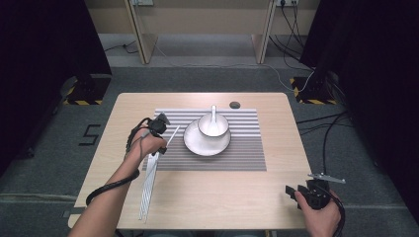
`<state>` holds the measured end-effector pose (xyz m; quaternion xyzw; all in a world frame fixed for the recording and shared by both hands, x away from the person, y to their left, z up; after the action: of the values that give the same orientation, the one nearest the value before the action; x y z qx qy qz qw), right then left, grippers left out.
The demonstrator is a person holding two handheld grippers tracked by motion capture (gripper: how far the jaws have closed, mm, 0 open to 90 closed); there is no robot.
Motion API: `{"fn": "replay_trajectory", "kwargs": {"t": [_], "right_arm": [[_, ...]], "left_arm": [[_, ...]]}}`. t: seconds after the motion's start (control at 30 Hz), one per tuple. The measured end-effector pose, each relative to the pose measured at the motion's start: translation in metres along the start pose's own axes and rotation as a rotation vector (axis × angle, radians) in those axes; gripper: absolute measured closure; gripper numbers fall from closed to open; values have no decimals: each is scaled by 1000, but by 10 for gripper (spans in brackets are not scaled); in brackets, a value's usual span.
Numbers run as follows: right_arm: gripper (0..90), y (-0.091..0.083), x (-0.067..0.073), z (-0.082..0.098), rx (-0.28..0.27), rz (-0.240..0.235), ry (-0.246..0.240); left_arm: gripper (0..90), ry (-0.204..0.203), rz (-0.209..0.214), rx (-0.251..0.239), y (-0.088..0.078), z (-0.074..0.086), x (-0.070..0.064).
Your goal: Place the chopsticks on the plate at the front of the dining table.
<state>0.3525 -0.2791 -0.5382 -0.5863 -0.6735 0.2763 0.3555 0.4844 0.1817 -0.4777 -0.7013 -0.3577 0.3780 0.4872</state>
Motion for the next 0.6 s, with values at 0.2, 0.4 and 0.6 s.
{"fn": "replay_trajectory", "kwargs": {"t": [0.2, 0.4, 0.6], "right_arm": [[462, 0, -1, 0, -2, 0, -2], [462, 0, -1, 0, -2, 1, -3], [462, 0, 0, 0, 0, 1, -3]], "left_arm": [[844, -9, 4, -2, 3, -3, -2], [844, -15, 8, -6, 3, -7, -3], [844, -24, 7, -20, 3, -12, -4]]}}
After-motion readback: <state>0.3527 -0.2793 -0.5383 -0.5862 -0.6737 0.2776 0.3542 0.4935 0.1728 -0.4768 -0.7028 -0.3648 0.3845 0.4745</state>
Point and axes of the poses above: each handheld gripper's, and its own axes: y roughly forward along the jaws, z roughly out of its underside, x roughly to its left, the point moved 7 cm from there along y, roughly forward along the jaws, and after that the axes turned 7 degrees about z, right-handed, at the moved point
